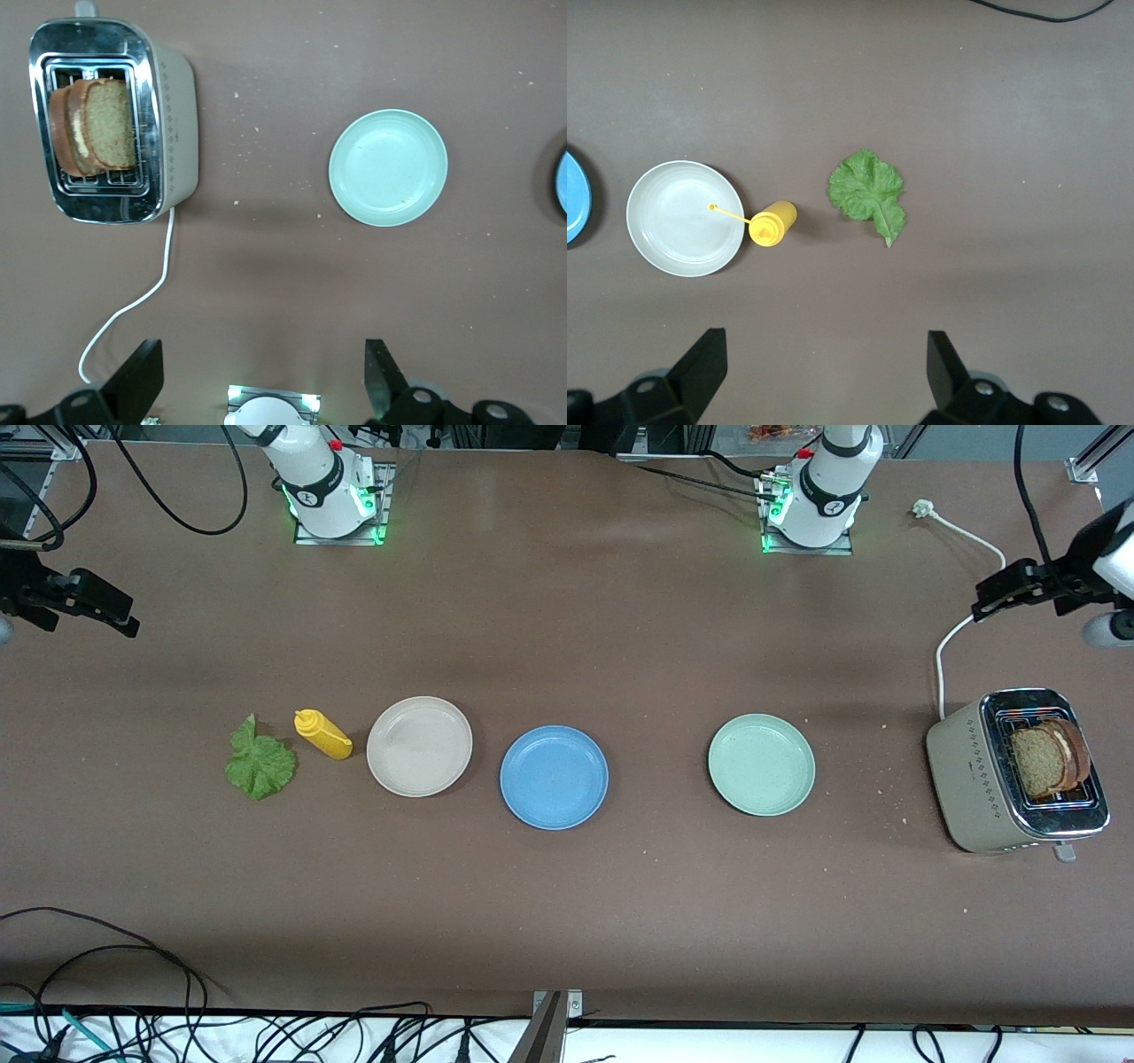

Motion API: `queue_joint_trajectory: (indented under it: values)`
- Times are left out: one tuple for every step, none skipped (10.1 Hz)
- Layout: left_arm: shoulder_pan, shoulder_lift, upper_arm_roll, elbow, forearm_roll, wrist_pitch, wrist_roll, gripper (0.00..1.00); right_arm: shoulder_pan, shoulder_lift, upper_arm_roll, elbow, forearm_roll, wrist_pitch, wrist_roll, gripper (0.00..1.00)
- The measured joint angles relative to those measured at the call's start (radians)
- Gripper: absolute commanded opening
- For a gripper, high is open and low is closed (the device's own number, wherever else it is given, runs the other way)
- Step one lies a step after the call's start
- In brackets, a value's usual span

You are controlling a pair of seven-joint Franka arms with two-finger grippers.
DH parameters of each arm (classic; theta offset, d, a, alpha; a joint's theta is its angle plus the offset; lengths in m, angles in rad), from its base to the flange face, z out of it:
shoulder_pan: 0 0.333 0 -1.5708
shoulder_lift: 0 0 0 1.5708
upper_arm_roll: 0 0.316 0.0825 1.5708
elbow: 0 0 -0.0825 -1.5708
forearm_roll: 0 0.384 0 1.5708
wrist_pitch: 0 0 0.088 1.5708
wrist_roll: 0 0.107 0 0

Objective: Make sandwich in blue plate with both arms
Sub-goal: 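Lower the left gripper into the toaster slot over the bread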

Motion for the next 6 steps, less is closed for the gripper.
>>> queue_joint_trajectory:
  values:
    - [0.021, 0.013, 0.002, -0.001, 0.001, 0.003, 0.000, 1.00, 0.000, 0.000, 0.000, 0.000, 0.000, 0.000, 0.000, 1.00]
    - [0.036, 0.037, 0.003, -0.002, 0.028, 0.008, 0.001, 1.00, 0.000, 0.000, 0.000, 0.000, 0.000, 0.000, 0.000, 1.00]
    - [0.044, 0.067, 0.003, -0.003, 0.059, 0.011, 0.002, 1.00, 0.000, 0.000, 0.000, 0.000, 0.000, 0.000, 0.000, 1.00]
    - [0.060, 0.103, 0.005, -0.004, 0.074, 0.032, 0.003, 1.00, 0.000, 0.000, 0.000, 0.000, 0.000, 0.000, 0.000, 1.00]
    - [0.093, 0.141, 0.007, -0.004, 0.078, 0.071, 0.029, 1.00, 0.000, 0.000, 0.000, 0.000, 0.000, 0.000, 0.000, 1.00]
    - [0.133, 0.177, 0.009, -0.005, 0.079, 0.118, 0.099, 1.00, -0.001, -0.001, 0.000, 0.000, 0.000, 0.000, 0.000, 1.00]
